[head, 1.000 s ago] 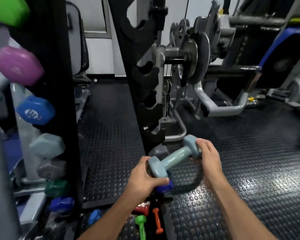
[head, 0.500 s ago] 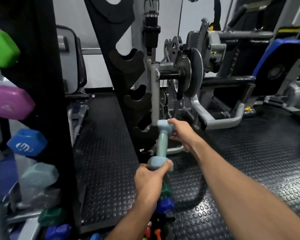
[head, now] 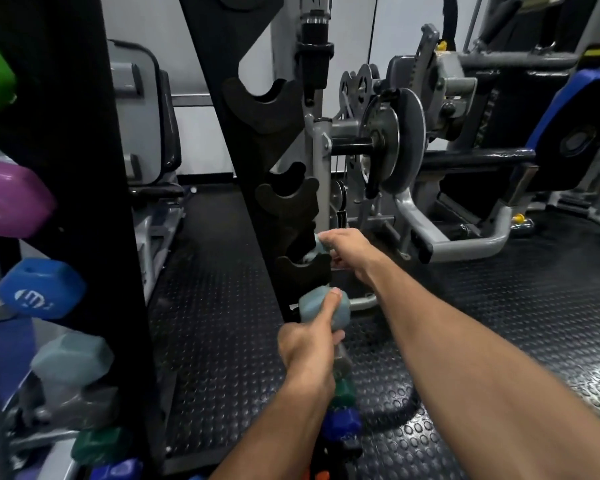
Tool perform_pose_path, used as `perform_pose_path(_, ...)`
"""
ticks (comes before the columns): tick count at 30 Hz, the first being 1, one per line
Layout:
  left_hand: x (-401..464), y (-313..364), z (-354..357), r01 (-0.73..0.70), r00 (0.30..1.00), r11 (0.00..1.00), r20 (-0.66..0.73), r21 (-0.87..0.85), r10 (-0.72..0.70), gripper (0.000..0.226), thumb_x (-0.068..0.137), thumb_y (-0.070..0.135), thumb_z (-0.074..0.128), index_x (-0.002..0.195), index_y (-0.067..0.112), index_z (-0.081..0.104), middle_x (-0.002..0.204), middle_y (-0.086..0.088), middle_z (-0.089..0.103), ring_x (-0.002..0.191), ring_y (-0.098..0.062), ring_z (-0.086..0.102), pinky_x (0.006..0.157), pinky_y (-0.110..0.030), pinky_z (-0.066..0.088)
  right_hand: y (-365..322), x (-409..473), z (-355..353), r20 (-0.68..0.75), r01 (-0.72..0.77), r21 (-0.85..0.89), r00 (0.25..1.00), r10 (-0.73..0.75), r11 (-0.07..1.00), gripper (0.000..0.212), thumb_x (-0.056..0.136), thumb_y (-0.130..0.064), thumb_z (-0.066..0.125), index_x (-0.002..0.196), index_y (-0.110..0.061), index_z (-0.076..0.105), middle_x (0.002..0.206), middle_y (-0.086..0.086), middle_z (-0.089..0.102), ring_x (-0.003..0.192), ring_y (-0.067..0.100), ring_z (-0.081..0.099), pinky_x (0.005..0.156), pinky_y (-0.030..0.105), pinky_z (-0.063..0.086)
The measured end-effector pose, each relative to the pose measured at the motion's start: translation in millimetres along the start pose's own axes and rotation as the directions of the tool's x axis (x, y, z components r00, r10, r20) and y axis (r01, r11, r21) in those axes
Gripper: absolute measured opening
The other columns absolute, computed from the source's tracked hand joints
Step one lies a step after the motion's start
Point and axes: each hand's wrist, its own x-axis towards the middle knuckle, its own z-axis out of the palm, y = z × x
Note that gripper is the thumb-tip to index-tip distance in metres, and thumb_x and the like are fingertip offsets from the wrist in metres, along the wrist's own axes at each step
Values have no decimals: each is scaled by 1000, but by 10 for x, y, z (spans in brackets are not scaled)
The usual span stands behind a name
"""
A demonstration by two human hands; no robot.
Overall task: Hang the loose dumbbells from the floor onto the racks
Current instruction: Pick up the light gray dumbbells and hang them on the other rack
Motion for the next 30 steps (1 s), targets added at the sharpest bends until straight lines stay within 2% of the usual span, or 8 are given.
perform_pose_path(4, 74, -41, -120, -8, 1000, 1000, -12, 4, 8, 66, 69, 45, 92, 111, 3, 64, 100, -14, 74, 75, -24, 78, 70, -35, 65, 102, 48, 99, 114, -32, -76, 993, 41, 997, 19, 98, -5, 57, 89, -13, 71, 77, 7, 56, 57, 11, 45, 39, 13, 36)
perform_pose_path(8, 165, 2, -149, -37, 999, 997, 18, 62, 36, 79, 59, 51, 95, 113, 2, 64, 104, -16, 73, 76, -24, 78, 66, -33, 65, 143, 59, 96, 89, -38, -53, 995, 43, 998, 28, 101, -3, 54, 80, -14, 69, 61, -3, 63, 50, 6, 56, 41, 13, 40)
perform_pose_path(11, 156, 6, -165, -50, 999, 996, 26, 68, 48, 97, 44, 60, 93, 116, 3, 62, 107, -15, 73, 83, -27, 77, 63, -32, 65, 213, 20, 118, 78, -41, -50, 996, 44, 998, 32, 100, -4, 50, 78, -17, 71, 72, 3, 58, 61, 11, 51, 49, 18, 39)
perform_pose_path(14, 126, 14, -173, -59, 998, 993, 8, 101, 58, 97, 47, 64, 92, 117, 5, 60, 102, -13, 73, 79, -25, 77, 63, -32, 65, 278, 2, 130, 69, -51, -1, 996, 51, 999, 34, 97, -3, 51, 74, -19, 69, 64, -2, 63, 57, 9, 56, 50, 19, 42)
perform_pose_path(16, 107, 28, -181, -73, 997, 989, 1, 128, 73, 105, 39, 72, 88, 116, 7, 60, 99, -12, 74, 75, -24, 77, 60, -30, 64, 317, -16, 133, 69, -35, 25, 997, 33, 999, 34, 99, -2, 51, 77, -19, 71, 60, -7, 68, 55, 4, 60, 50, 16, 46)
perform_pose_path(21, 83, -7, -247, -156, 988, 958, 38, 242, 151, 124, 26, 90, 79, 119, 10, 63, 105, -12, 74, 90, -26, 76, 73, -35, 65, 346, -66, 108, 47, -9, 42, 999, 7, 999, 25, 97, -11, 57, 105, -19, 79, 86, -1, 73, 72, 8, 61, 62, 22, 45)
perform_pose_path(26, 49, -55, -403, -258, 965, 899, 138, 353, 223, 75, 66, 69, 82, 110, 15, 56, 100, -5, 70, 77, -14, 67, 59, -26, 49, 392, -151, 40, -66, -35, 43, 997, 38, 998, 48, 84, -36, 62, 128, -19, 71, 105, 1, 75, 86, 15, 68, 79, 33, 51)
perform_pose_path(30, 14, -101, -565, -291, 954, 849, 206, 441, 220, 74, 72, 65, 82, 119, 16, 54, 109, -1, 68, 93, -13, 68, 75, -29, 55, 510, -362, -2, -155, 1, 48, 988, 6, 999, 41, 94, -39, 62, 130, -22, 68, 121, 6, 75, 111, 25, 70, 91, 39, 52)
